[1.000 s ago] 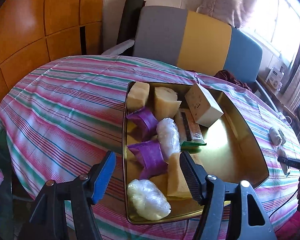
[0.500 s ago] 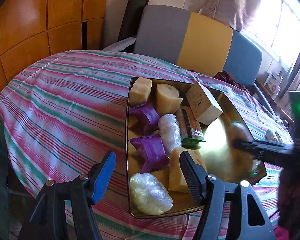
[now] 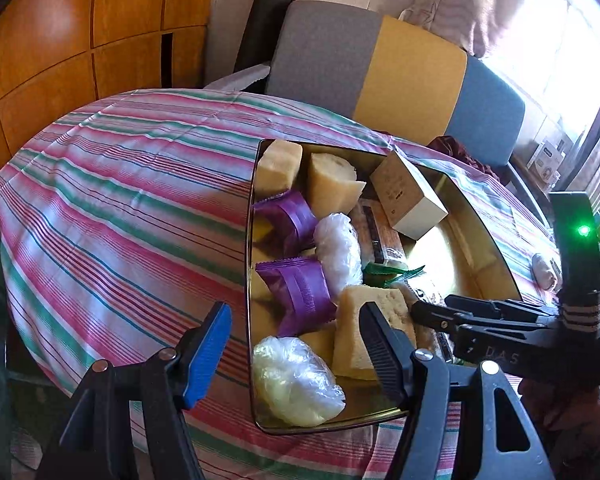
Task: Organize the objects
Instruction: 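Carry the cracker bar into the tray and open the right tool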
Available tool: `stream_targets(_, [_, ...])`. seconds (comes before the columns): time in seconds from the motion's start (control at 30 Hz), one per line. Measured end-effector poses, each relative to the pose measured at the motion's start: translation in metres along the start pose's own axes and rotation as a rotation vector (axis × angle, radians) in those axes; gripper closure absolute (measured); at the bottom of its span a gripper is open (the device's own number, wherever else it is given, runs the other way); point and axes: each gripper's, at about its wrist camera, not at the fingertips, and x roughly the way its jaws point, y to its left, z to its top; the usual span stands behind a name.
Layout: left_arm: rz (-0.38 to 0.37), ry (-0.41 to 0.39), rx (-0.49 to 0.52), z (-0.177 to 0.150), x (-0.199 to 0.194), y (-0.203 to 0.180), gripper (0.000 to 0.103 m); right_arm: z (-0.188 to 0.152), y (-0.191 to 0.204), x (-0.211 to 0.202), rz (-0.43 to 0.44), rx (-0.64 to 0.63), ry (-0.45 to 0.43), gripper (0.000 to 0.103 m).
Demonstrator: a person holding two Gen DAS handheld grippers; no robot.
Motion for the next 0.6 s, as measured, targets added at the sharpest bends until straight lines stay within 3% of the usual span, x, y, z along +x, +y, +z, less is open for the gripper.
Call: stream_targets(0.6, [-0.006,-0.038,0.104,0.000,-0.016,-0.034,0.036,-0.006,-0.025,-0.042,-0.077,0.010,-0.133,0.039])
